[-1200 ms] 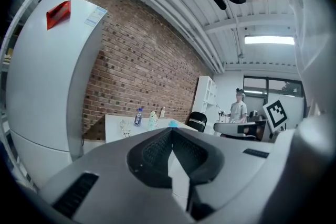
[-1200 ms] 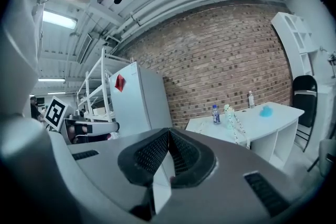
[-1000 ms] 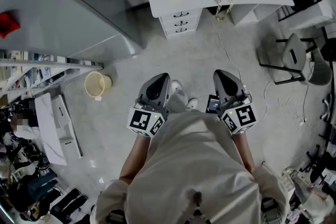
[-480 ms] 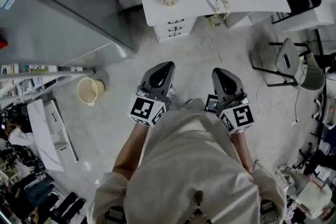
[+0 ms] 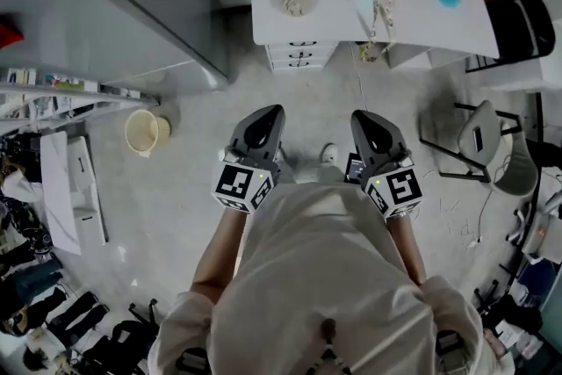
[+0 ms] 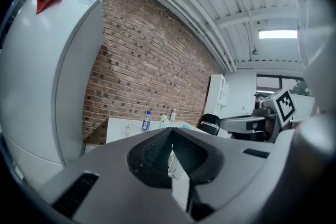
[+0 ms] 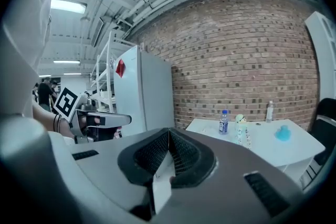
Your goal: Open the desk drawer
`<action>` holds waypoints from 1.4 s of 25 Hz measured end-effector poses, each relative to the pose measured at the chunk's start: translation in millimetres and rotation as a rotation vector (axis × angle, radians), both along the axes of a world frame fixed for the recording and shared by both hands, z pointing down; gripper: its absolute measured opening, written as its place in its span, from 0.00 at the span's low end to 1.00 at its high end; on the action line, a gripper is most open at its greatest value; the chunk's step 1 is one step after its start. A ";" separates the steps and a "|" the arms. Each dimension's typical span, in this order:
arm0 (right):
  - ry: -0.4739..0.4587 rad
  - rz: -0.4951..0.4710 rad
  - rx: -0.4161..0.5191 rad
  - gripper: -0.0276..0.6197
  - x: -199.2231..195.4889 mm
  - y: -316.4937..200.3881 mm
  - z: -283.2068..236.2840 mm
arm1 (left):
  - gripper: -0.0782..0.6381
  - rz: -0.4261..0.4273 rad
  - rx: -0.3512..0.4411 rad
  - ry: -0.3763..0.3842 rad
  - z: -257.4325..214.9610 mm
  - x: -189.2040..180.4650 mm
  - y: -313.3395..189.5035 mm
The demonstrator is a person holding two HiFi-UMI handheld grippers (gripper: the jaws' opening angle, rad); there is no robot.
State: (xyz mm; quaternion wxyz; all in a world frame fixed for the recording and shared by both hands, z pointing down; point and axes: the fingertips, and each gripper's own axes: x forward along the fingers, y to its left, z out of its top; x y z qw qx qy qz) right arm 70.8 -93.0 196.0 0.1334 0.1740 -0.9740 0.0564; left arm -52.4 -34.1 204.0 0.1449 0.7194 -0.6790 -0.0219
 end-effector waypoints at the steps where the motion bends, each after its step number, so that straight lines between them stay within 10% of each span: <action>1: 0.002 -0.022 0.000 0.08 4.1 -3.9 -0.4 | 0.12 -0.024 -0.003 0.003 -0.1 4.9 -0.9; 13: 0.080 -0.202 -0.080 0.08 36.6 -48.1 50.1 | 0.12 -0.117 -0.114 -0.060 29.8 53.1 -19.2; 35: 0.297 -0.214 0.076 0.08 -96.2 -95.5 192.5 | 0.12 0.189 -0.313 -0.149 207.0 -38.7 -79.7</action>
